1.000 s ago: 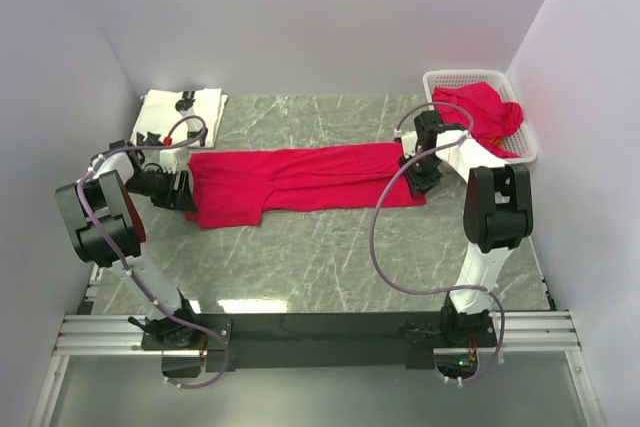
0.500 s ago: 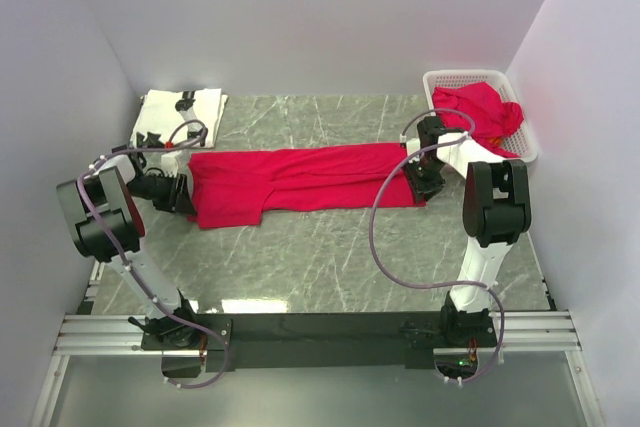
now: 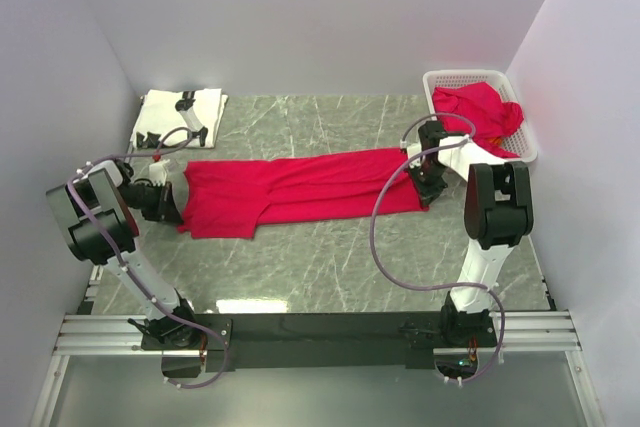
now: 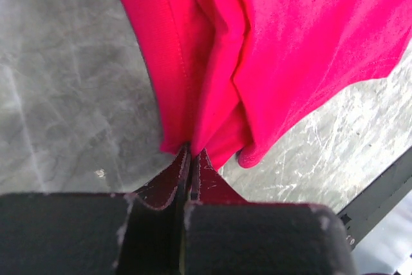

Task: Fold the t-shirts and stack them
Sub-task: Fold the tshirt

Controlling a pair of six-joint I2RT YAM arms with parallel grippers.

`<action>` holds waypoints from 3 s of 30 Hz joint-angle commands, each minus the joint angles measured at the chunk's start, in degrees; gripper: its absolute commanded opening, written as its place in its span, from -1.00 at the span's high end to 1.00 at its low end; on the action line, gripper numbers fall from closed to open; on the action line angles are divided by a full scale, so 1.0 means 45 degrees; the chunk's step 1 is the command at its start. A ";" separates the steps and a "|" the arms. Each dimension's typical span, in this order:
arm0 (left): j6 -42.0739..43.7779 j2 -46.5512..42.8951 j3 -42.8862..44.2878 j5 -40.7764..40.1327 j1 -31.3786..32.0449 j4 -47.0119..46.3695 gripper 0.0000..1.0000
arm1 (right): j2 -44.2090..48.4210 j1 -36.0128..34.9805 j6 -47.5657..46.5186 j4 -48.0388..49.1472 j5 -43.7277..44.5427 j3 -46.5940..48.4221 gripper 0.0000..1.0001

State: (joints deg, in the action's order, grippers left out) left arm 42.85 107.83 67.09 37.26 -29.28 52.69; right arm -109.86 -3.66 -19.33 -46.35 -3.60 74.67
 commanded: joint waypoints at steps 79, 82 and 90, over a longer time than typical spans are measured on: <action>0.0829 -0.2028 -0.2566 0.1252 0.0510 0.0967 0.99 | -0.2481 -1.1276 1.1230 0.9089 -0.4377 0.2565 1.00; 0.0966 -0.2263 -0.2254 0.1388 0.0490 0.1416 0.99 | -0.2130 -1.1159 1.1288 0.9322 -0.4513 0.2449 1.00; 0.0928 -0.2381 -0.0887 0.2384 0.0471 0.2841 0.99 | -0.1602 -1.0535 1.1230 0.9031 -0.4845 0.3228 1.00</action>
State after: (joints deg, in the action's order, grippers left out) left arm 45.82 98.94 59.57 43.75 -26.92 61.28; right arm -121.82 -52.80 32.05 -5.63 -24.82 85.56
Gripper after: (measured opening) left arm 0.018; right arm 0.020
